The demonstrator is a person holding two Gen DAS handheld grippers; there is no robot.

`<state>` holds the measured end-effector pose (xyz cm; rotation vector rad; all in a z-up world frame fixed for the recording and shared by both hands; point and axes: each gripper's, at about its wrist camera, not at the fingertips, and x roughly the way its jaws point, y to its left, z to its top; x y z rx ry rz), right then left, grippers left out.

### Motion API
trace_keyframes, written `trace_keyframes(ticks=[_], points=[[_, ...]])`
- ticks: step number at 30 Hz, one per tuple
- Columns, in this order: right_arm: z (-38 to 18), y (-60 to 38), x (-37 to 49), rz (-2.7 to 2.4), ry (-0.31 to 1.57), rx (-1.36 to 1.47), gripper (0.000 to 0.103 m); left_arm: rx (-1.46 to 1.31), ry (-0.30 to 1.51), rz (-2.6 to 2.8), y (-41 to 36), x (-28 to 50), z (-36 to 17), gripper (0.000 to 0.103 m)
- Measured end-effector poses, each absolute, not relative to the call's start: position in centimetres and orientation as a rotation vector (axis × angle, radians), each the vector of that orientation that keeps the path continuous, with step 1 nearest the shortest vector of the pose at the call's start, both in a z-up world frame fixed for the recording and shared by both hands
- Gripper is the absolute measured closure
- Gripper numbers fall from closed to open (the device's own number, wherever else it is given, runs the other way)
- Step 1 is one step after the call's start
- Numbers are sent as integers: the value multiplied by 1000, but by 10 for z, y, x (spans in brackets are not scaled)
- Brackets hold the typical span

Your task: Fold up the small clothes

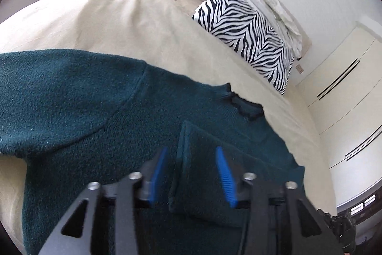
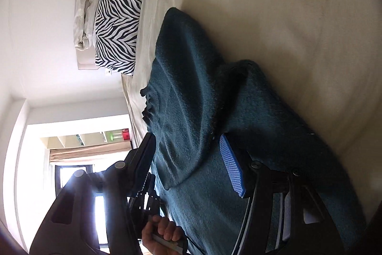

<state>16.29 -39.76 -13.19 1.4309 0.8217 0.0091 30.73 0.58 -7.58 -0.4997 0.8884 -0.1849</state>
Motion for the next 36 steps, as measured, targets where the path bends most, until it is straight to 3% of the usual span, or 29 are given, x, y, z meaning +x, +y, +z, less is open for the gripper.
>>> trace_keyframes(ticks=[1, 5, 8, 10, 12, 20, 26, 36], points=[[-134, -401, 157, -1, 806, 1436, 49, -479, 895, -190, 2, 307, -78, 28], [-146, -410, 148, 39, 776, 1474, 49, -383, 925, -212, -15, 311, -76, 29], [-144, -411, 148, 58, 763, 1455, 49, -282, 987, -207, -30, 321, -80, 53], [-145, -412, 149, 55, 743, 1461, 49, -272, 1000, -189, -28, 324, -83, 79], [-149, -415, 149, 55, 723, 1484, 49, -311, 1002, -202, -21, 323, -82, 91], [-148, -416, 148, 67, 685, 1512, 49, -434, 885, -230, -4, 301, -71, 94], [-142, -409, 167, 71, 722, 1493, 47, -489, 879, -234, 1, 298, -77, 94], [-136, -432, 168, -13, 601, 1457, 49, -542, 862, -202, 11, 291, -83, 94]])
